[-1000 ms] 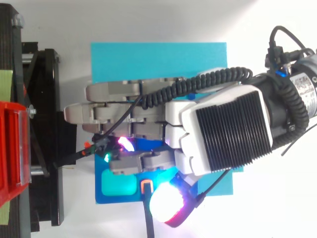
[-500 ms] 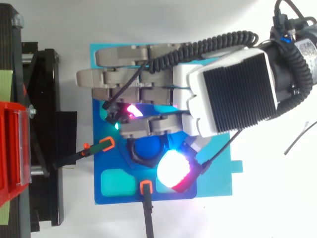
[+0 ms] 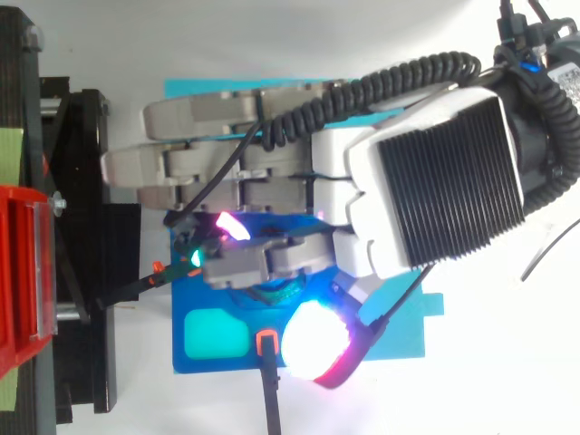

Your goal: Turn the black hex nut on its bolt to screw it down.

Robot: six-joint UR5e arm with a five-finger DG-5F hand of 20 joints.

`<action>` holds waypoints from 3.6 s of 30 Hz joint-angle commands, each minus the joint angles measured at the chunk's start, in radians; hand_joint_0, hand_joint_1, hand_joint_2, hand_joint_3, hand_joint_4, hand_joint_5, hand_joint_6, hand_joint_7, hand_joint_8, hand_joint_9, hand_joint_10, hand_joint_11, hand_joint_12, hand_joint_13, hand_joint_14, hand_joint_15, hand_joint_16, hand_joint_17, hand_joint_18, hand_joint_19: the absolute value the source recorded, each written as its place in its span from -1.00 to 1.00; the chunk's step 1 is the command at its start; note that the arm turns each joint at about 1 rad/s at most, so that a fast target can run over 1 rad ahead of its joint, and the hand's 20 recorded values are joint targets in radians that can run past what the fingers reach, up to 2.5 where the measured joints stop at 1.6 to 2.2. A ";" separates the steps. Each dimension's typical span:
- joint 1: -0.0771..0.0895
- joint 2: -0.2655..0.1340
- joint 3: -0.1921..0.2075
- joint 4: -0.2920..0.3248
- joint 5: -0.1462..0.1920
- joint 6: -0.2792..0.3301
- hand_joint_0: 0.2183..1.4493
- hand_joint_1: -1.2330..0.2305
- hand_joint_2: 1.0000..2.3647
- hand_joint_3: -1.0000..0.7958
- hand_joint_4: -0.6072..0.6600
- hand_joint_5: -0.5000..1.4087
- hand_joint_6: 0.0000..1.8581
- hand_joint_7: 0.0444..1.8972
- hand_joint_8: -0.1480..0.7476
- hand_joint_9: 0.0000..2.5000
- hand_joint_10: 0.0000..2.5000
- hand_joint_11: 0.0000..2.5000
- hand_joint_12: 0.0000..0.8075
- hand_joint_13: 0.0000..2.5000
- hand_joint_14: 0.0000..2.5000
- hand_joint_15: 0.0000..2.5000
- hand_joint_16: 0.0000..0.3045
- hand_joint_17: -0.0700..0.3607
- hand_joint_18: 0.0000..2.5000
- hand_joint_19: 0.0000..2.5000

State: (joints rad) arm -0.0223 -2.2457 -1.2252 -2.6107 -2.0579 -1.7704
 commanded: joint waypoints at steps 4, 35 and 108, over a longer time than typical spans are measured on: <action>0.025 -0.002 0.013 0.014 0.022 0.000 -0.53 0.55 -1.00 -0.44 0.32 -0.57 -0.46 0.37 0.01 -0.55 -0.99 -0.88 -0.14 -0.80 -1.00 -1.00 -0.69 -0.18 -0.88 -0.83; 0.119 -0.057 0.013 -0.006 0.104 0.017 -0.53 0.53 -1.00 -0.44 0.34 -0.56 -0.46 0.39 0.01 -0.54 -1.00 -0.87 -0.13 -0.80 -1.00 -1.00 -0.69 -0.17 -0.87 -0.83; 0.010 -0.100 0.024 0.073 -0.018 0.022 -0.53 0.53 -1.00 -0.44 0.32 -0.55 -0.39 0.49 0.02 -0.52 -1.00 -0.87 -0.14 -0.78 -1.00 -0.99 -0.69 -0.19 -0.88 -0.83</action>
State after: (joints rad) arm -0.0119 -2.3453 -1.2092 -2.5355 -2.0749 -1.7488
